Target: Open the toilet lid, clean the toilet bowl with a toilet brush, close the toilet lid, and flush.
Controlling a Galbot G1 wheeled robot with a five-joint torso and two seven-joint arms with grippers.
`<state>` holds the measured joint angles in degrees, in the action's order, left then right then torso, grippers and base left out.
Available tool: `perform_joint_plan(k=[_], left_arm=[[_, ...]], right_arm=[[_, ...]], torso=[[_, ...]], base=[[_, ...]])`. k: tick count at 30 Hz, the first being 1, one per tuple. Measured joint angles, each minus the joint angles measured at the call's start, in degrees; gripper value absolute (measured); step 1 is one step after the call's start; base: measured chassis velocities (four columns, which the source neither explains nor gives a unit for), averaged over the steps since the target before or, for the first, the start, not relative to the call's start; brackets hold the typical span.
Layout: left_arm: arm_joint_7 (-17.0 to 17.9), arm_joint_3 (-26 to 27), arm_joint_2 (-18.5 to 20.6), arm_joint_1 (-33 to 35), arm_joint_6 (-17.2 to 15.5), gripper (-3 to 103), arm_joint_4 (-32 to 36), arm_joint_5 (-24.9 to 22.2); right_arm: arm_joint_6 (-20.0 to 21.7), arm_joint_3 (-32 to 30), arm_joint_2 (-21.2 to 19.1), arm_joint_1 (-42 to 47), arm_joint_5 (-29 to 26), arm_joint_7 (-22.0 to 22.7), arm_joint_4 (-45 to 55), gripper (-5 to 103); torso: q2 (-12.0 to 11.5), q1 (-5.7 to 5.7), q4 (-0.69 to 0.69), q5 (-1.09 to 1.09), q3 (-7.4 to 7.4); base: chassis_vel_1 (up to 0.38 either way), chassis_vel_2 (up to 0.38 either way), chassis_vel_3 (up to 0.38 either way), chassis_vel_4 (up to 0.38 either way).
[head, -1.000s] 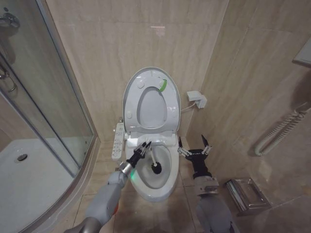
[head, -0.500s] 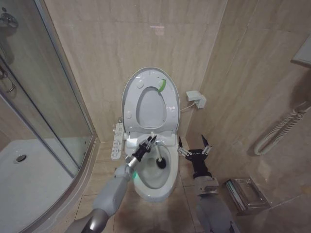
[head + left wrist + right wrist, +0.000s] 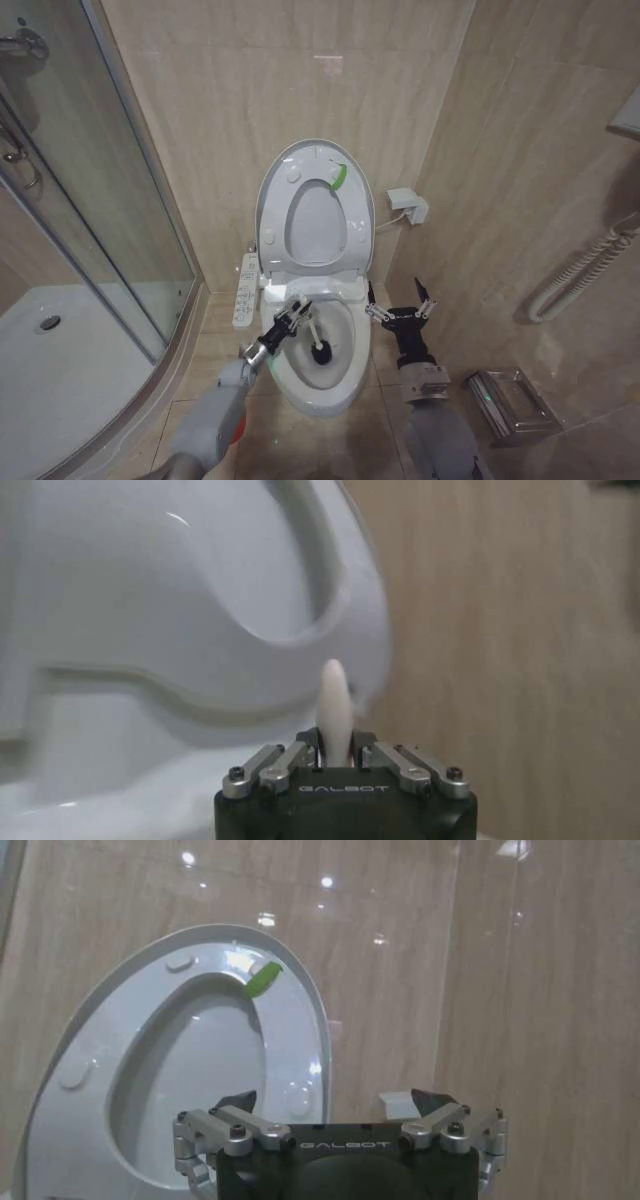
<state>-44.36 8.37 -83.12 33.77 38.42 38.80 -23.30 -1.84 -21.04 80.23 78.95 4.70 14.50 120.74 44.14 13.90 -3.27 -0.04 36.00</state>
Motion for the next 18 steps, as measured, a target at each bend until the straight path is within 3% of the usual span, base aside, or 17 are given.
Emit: perform_joint_plan(k=[4,7,11,15,18], left_arm=[[0.18,-1.09,0.12,-2.26,1.57,21,0.34,5.17],[0.08,-1.42,0.23,-2.2,2.0,21,0.54,6.16],[-0.29,-2.06,0.17,-0.92,1.15,21,1.46,2.24],[-1.51,-2.27,-0.76,0.14,-0.91,21,2.37,-5.59],[-2.72,-2.04,-1.25,0.11,-1.32,21,3.27,-7.4]], right_arm=[[0.0,-0.01,0.0,-0.01,0.0,0.0,0.0,100],[0.0,0.0,0.0,0.0,0.0,0.0,0.0,100],[0.0,-0.01,0.01,-0.01,0.0,0.0,0.0,100],[0.0,0.0,0.0,-0.01,0.0,0.0,0.0,100],[0.0,0.0,0.0,-0.01,0.0,0.0,0.0,100]], torso=[[0.0,0.01,-0.02,0.04,-0.02],[-0.01,0.02,0.01,0.03,-0.01],[0.0,-0.01,0.05,0.04,-0.03],[0.0,-0.01,0.05,0.04,-0.04],[0.0,-0.01,0.02,0.04,-0.04]], base=[[0.0,0.0,0.0,0.0],[0.0,0.0,0.0,0.0],[0.0,0.0,0.0,0.0],[0.0,0.0,0.0,0.0],[0.0,0.0,0.0,0.0]])
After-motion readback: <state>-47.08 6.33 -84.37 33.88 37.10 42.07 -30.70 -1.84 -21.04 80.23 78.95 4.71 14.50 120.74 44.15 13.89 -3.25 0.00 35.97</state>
